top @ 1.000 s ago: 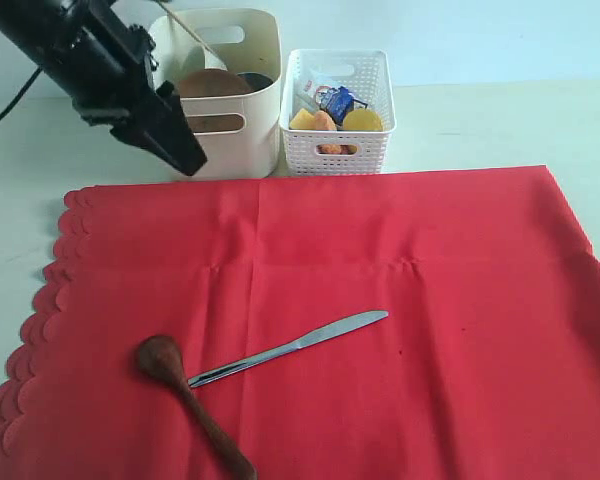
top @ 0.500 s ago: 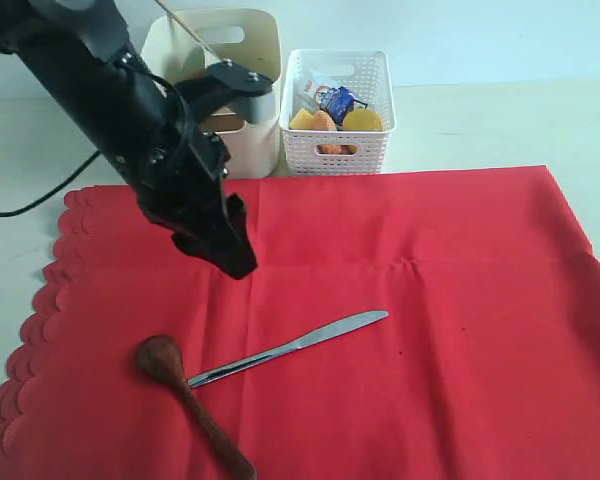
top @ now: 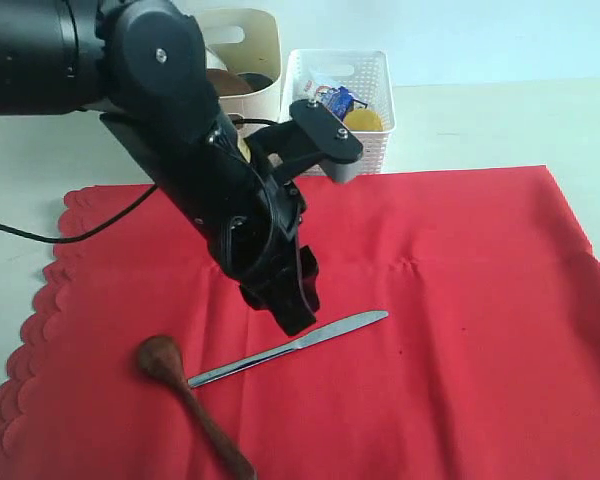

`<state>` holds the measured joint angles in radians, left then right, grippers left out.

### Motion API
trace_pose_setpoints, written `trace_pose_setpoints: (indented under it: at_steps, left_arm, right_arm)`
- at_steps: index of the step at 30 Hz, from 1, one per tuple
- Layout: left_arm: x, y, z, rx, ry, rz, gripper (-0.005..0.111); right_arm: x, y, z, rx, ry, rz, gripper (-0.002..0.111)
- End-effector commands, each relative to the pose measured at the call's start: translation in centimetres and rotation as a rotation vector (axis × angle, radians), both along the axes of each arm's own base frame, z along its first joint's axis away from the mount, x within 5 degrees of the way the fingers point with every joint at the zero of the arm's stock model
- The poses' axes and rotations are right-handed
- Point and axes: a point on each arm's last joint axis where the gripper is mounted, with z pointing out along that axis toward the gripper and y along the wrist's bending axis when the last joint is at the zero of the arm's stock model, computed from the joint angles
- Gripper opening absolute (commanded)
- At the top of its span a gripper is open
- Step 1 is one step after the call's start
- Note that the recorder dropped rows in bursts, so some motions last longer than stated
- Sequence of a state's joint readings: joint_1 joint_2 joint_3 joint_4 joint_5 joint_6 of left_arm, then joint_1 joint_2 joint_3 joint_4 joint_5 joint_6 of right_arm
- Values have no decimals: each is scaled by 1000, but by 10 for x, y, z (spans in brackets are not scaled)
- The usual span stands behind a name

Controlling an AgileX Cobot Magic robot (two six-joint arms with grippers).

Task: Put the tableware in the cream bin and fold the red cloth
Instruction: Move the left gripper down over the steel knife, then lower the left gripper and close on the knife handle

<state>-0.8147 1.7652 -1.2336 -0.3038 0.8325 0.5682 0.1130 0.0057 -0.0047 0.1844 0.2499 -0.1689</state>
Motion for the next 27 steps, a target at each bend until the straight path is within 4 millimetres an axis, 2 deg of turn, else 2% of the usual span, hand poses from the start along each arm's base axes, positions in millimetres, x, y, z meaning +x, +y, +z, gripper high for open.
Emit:
trace_pose_setpoints:
  at_steps: [1,6,16,23,27]
  left_arm:
    - [-6,-4,2,31,-48,-1,47]
    - [-4,-4,-6,65,-48,-9,47]
    - [4,-11,-47,144,-23,-51,47]
    - [9,-15,-75,180,-1,-52,61]
    - [12,-16,-86,202,-11,-60,60]
  right_arm:
    - [0,0,-1,-6,-7,-5,0]
    - [0,0,-1,-6,-7,-5,0]
    - [0,0,-1,-6,-7,-5,0]
    - [0,0,-1,-6,-7,-5,0]
    - [0,0,-1,-6,-7,-5,0]
